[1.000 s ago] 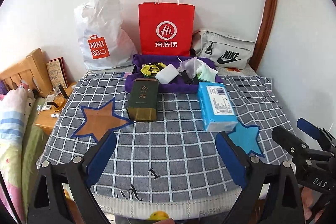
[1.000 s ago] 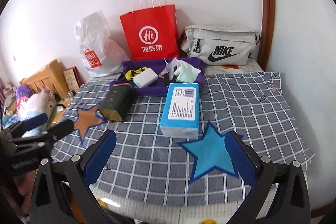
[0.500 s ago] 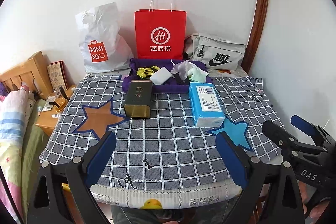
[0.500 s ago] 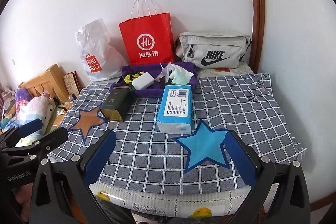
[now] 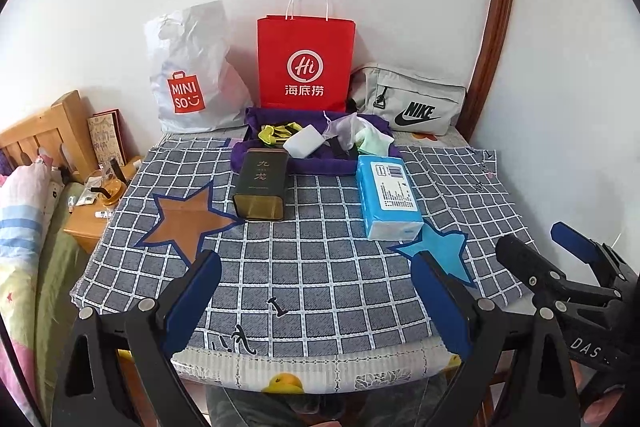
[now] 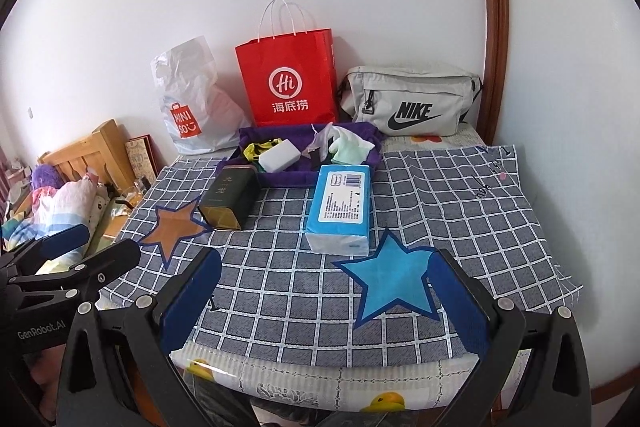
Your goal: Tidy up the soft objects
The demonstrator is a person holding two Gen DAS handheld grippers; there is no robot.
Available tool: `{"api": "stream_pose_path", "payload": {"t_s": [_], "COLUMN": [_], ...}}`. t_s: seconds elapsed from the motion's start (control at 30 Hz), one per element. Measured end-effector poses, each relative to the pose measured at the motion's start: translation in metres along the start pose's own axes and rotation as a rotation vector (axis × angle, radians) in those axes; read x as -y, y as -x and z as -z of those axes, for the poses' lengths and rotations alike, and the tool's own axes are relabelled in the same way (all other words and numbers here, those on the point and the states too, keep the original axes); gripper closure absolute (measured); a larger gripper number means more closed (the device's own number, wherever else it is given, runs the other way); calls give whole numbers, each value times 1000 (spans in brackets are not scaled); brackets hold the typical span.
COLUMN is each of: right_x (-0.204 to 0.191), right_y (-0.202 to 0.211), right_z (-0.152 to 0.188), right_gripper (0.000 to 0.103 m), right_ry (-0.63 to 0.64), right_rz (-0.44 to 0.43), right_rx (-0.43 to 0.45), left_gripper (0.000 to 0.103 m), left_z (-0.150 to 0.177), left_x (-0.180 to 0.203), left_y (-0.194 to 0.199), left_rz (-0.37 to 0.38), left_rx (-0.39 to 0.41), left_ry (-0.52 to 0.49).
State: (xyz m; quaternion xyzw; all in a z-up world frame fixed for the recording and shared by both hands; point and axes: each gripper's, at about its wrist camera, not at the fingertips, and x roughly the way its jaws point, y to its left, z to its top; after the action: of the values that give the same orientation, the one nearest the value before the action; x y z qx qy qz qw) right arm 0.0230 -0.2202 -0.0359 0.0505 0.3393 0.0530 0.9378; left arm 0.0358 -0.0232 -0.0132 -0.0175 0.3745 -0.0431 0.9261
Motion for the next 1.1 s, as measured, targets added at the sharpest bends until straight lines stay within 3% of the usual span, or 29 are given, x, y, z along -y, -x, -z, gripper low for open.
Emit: {"api": "stream_pose_path", "payload": {"t_s": [1.1], "right_x": [-8], "right_y": [2], "right_z": [6], "right_gripper": [1], "right_ry": [22], "right_rz": [-6], "right_rx": [-7], "left_gripper": [7], "left_z": [6], "left_x": [-11], "left_y": [1], "left_rz": [-10], "left_rx": [-11], "left_ry": [34]}}
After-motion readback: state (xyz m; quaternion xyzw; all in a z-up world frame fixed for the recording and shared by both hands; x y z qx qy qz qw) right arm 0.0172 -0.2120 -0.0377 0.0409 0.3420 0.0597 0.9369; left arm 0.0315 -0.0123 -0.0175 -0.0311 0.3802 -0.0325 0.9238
